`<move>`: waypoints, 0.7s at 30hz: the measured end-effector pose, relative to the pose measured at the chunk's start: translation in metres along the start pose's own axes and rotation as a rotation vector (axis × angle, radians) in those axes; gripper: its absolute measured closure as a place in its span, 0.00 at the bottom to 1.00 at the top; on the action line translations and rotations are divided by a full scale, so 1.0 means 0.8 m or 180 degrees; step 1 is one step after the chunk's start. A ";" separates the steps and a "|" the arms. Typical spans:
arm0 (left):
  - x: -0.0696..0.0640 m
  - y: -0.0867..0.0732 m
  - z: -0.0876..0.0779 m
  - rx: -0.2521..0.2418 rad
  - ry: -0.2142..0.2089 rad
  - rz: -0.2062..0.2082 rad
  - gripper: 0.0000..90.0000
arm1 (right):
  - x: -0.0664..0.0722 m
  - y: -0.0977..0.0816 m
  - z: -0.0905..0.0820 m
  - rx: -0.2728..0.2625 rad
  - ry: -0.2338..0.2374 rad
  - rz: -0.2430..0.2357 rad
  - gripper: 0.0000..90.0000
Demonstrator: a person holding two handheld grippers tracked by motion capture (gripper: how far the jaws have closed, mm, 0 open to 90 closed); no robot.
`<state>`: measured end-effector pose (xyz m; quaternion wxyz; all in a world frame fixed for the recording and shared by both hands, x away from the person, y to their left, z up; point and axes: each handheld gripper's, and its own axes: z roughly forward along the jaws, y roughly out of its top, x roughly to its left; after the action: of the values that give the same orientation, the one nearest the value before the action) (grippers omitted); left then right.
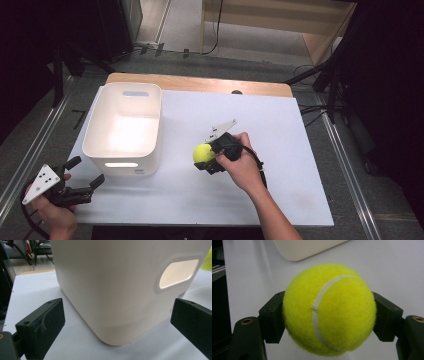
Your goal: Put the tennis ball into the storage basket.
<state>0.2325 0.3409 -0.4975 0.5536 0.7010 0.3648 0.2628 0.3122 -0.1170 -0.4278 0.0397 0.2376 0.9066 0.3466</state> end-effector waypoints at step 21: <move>0.001 0.000 0.001 0.0001 -0.0004 0.0001 0.00 | 0.002 0.036 0.002 -0.0060 0.0073 -0.0095 0.26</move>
<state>0.2331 0.3410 -0.4977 0.5537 0.7013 0.3644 0.2624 0.3228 -0.0966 -0.4103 0.0366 0.2196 0.9071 0.3572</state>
